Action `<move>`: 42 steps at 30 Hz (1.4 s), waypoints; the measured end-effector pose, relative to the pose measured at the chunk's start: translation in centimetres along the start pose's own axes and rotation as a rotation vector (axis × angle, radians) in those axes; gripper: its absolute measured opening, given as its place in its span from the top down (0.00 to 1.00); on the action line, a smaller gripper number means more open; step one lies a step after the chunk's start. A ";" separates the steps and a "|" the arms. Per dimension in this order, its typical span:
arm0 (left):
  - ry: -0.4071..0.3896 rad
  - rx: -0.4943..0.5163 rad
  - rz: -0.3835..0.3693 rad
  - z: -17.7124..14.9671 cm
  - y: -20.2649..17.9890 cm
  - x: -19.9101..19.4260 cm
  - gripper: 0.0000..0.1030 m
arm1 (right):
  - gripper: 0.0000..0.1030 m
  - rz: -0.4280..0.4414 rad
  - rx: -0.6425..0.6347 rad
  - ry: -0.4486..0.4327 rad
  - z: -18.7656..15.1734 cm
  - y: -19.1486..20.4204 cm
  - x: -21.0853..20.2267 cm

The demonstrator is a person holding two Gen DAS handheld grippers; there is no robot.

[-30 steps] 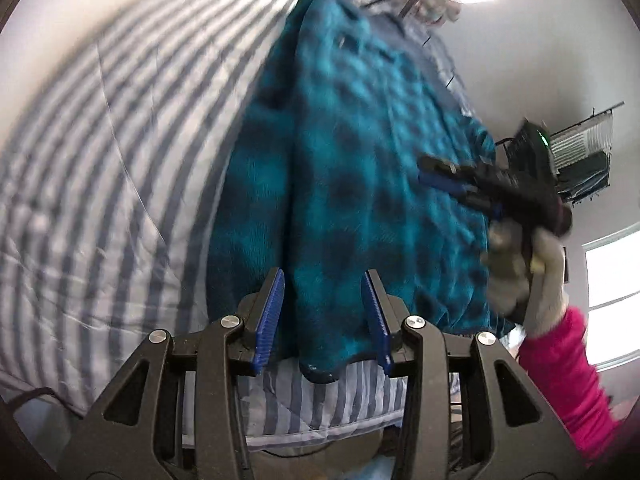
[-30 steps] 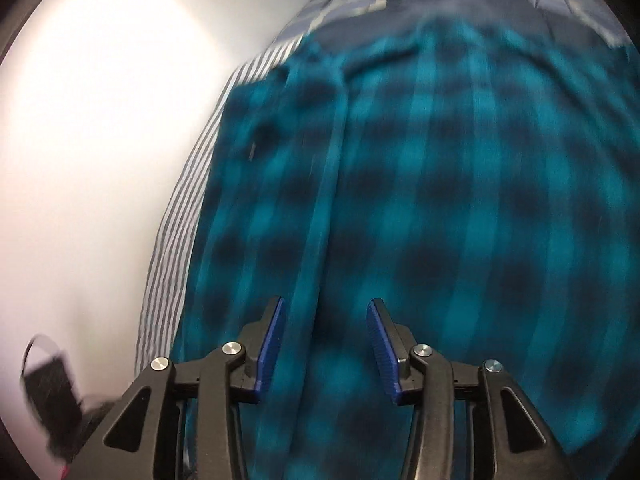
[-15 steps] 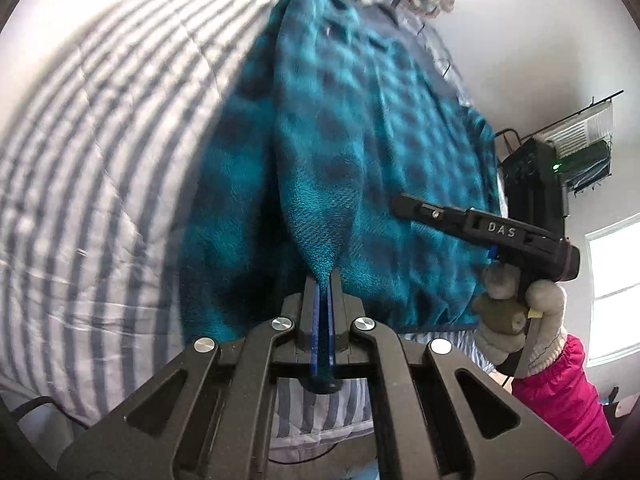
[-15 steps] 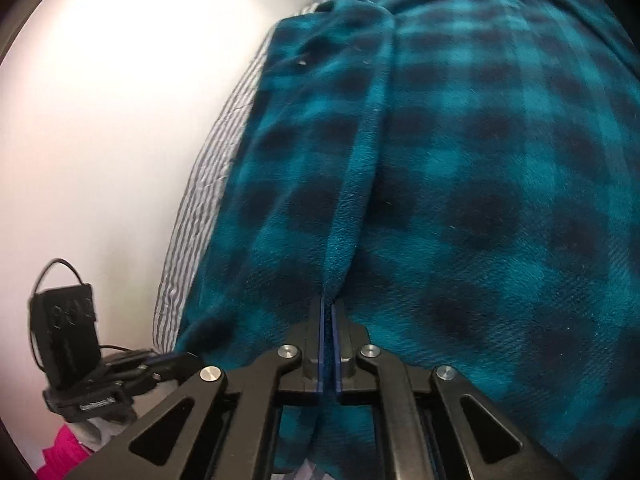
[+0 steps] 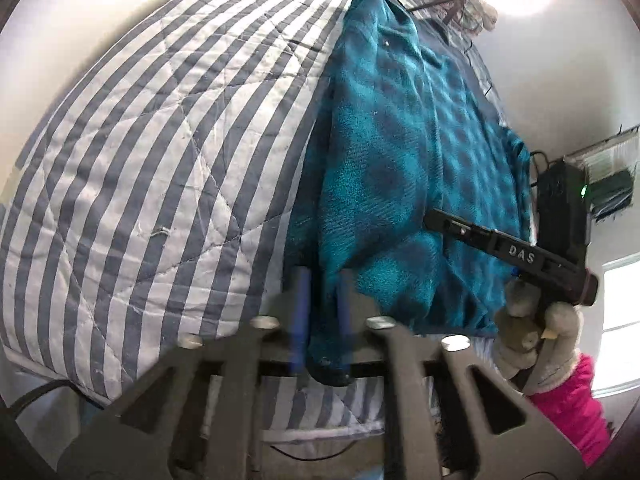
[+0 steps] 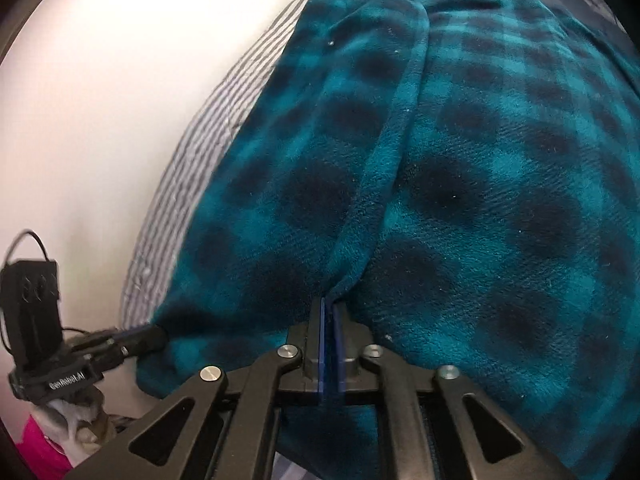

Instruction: Fold large clothes

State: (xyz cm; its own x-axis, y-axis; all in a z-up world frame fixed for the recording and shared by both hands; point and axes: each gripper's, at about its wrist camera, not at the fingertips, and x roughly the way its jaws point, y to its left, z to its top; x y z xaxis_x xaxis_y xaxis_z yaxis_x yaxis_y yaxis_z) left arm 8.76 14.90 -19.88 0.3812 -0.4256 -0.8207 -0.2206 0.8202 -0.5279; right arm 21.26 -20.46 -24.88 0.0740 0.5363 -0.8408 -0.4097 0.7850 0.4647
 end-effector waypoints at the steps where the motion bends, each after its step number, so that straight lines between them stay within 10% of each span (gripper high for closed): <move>1: -0.015 -0.006 -0.003 -0.2 0.4 -0.5 0.56 | 0.73 0.016 0.010 -0.004 -0.5 -0.3 -0.5; 12: 0.009 -0.088 -0.008 -0.2 3.4 0.1 0.52 | 0.70 0.221 -0.001 0.089 -8.2 0.7 -2.2; 15: 0.004 -0.100 0.001 -0.6 3.4 0.0 0.48 | 0.99 0.259 0.005 0.114 -8.5 1.5 -0.7; 25: 0.026 -0.128 -0.037 -1.3 3.0 1.4 0.39 | 0.94 0.070 -0.070 0.118 -7.7 4.5 -1.2; 28: 0.010 -0.094 -0.015 -1.8 2.3 1.8 0.39 | 0.79 0.028 -0.131 0.095 -7.9 5.5 -1.7; 31: 0.014 -0.091 -0.024 -1.6 2.1 2.1 0.85 | 0.75 0.028 -0.190 0.009 -7.7 7.1 -4.2; 42: -0.048 -0.095 -0.095 -1.8 -0.2 -0.2 0.94 | 0.73 -0.133 -0.221 -0.186 1.0 6.8 -4.5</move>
State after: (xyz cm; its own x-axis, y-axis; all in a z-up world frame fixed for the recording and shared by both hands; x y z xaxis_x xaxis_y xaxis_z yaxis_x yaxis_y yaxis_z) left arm 7.07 14.12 -19.97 0.4468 -0.4787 -0.7558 -0.2647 0.7362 -0.6228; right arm 19.01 -17.21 -17.65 0.2972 0.4971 -0.8152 -0.5714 0.7766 0.2652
